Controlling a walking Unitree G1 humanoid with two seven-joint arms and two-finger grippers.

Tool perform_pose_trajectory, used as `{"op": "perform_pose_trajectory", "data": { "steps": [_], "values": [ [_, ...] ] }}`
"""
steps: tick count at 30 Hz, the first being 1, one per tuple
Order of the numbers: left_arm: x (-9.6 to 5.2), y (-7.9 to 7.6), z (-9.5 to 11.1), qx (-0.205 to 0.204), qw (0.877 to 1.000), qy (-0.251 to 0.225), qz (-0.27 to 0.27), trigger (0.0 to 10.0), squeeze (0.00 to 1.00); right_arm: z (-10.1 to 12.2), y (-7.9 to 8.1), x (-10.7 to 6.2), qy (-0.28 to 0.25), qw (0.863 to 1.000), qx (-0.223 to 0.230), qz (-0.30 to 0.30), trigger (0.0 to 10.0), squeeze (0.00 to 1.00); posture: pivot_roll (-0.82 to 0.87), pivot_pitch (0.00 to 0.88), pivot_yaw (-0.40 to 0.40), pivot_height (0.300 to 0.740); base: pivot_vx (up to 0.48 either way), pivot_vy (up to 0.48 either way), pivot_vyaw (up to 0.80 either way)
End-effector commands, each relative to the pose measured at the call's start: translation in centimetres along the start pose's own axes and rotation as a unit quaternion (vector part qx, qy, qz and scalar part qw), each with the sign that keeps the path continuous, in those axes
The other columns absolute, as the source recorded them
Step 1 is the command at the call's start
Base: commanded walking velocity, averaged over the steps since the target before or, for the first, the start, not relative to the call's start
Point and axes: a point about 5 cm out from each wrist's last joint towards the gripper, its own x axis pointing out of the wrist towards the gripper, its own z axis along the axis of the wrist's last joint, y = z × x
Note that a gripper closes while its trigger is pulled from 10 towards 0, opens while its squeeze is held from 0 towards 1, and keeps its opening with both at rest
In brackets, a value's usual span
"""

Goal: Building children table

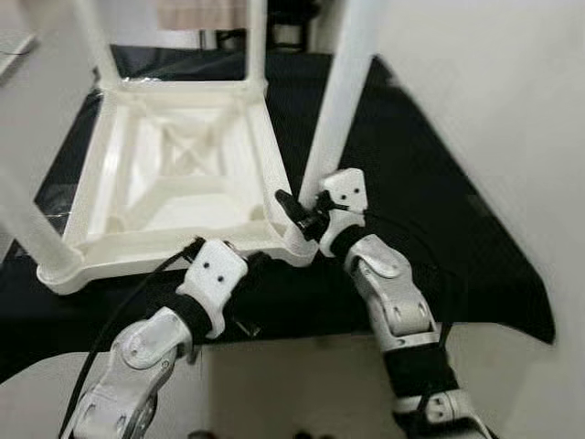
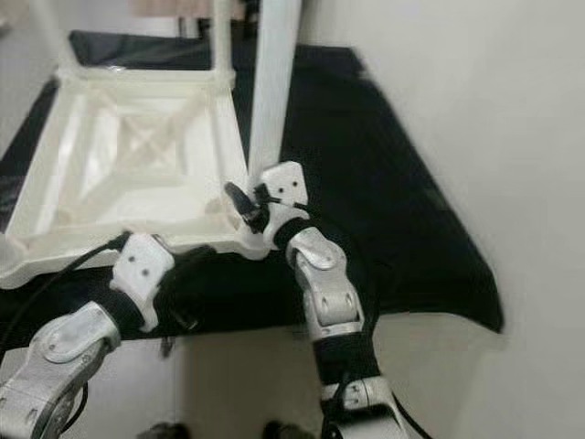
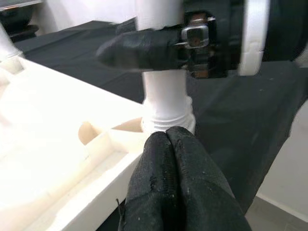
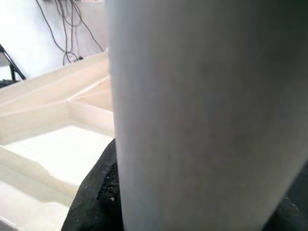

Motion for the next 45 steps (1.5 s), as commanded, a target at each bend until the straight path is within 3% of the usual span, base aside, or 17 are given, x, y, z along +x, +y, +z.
{"op": "perform_pose_trajectory", "data": {
  "steps": [1,4,5,6,10,11,12,13,17,18,21,24,31,32,41,44,45],
  "values": [
    [0.1,-0.7,-0.2,-0.008,1.000,0.003,-0.018,10.0,0.00,-4.7,0.1,-0.8,0.117,0.993,-0.010,0.005,0.0,0.00,0.08,0.230,-0.151,0.740,0.000,0.000,0.00],
    [0.1,-0.7,-0.1,-0.009,1.000,0.003,-0.017,10.0,0.00,-4.8,0.2,-0.7,0.119,0.993,-0.011,0.011,0.0,0.00,0.08,0.227,-0.150,0.740,0.000,0.000,0.00],
    [-0.1,-0.4,-0.2,-0.005,1.000,0.006,-0.013,10.0,0.00,-4.7,0.2,-0.6,0.124,0.992,-0.020,-0.004,9.6,0.00,0.08,0.224,-0.149,0.740,0.000,0.000,0.00],
    [-0.2,-0.2,-0.3,-0.004,1.000,0.007,-0.010,10.0,0.00,-4.6,0.0,-0.6,0.127,0.991,-0.028,-0.014,10.0,0.00,0.08,0.221,-0.145,0.740,0.000,0.000,0.00],
    [-0.1,0.0,-0.2,-0.003,1.000,0.006,-0.007,10.0,0.00,-3.7,0.3,-0.4,0.108,0.994,-0.009,-0.006,10.0,0.02,0.08,0.219,-0.143,0.740,0.000,0.000,0.00],
    [-0.1,-0.1,-0.2,-0.004,1.000,0.006,-0.010,10.0,0.00,-3.1,0.5,-0.1,0.088,0.996,0.007,0.022,10.0,1.00,0.09,0.217,-0.140,0.740,0.000,0.000,0.00],
    [-0.1,-0.4,-0.3,-0.006,1.000,0.007,-0.014,10.0,0.00,-1.6,1.1,0.1,0.047,0.996,0.022,0.075,10.0,1.00,0.09,0.215,-0.142,0.740,0.000,0.000,0.00],
    [-0.1,-0.4,-0.3,-0.006,1.000,0.007,-0.014,10.0,0.00,-1.6,1.1,0.1,0.047,0.996,0.022,0.075,10.0,1.00,0.09,0.215,-0.142,0.740,0.000,0.000,0.00],
    [0.0,-0.7,-0.4,-0.006,1.000,0.008,-0.015,10.0,0.00,1.0,0.9,0.3,-0.026,0.981,0.016,0.192,10.0,1.00,0.10,0.209,-0.148,0.740,0.000,0.000,0.00],
    [0.0,-0.6,-0.3,-0.004,1.000,0.007,-0.015,10.0,0.00,1.5,0.5,0.4,-0.031,0.974,-0.002,0.226,10.0,0.00,0.11,0.207,-0.155,0.740,0.000,0.000,0.00],
    [0.0,-0.6,-0.2,-0.003,1.000,0.006,-0.014,10.0,0.00,1.7,0.1,0.5,-0.033,0.968,-0.015,0.247,10.0,0.00,0.11,0.207,-0.155,0.740,0.000,0.000,0.00],
    [0.0,-0.6,-0.1,0.001,1.000,0.004,-0.010,10.0,0.00,2.4,-1.4,1.3,-0.028,0.956,-0.029,0.291,10.0,0.00,0.13,0.193,-0.173,0.740,0.000,0.000,0.00],
    [-0.3,-0.5,0.1,0.003,1.000,0.002,-0.002,10.0,0.00,2.9,-2.5,2.6,-0.019,0.954,-0.039,0.297,10.0,0.00,0.15,0.196,-0.184,0.740,0.000,0.000,0.00],
    [-0.5,-0.1,0.4,0.009,1.000,0.000,0.008,10.0,0.00,3.4,-2.8,3.4,-0.011,0.954,-0.047,0.295,0.0,0.00,0.16,0.203,-0.198,0.740,0.000,0.000,0.00],
    [-1.6,0.5,0.9,0.019,0.999,0.002,0.028,10.0,0.00,2.7,-3.9,3.1,0.019,0.945,-0.055,0.321,0.0,0.00,0.17,0.210,-0.206,0.740,0.000,0.000,0.00],
    [-2.0,0.5,0.9,0.016,0.999,0.003,0.032,10.0,0.00,2.2,-4.7,2.6,0.028,0.949,-0.054,0.309,0.0,0.00,0.17,0.210,-0.206,0.740,0.000,0.000,0.00],
    [-2.5,0.4,0.8,0.004,0.999,0.005,0.038,10.0,0.00,1.0,-5.6,1.8,0.044,0.957,-0.053,0.282,0.0,0.00,0.15,0.211,-0.210,0.740,0.000,0.000,0.00]
  ]
}}
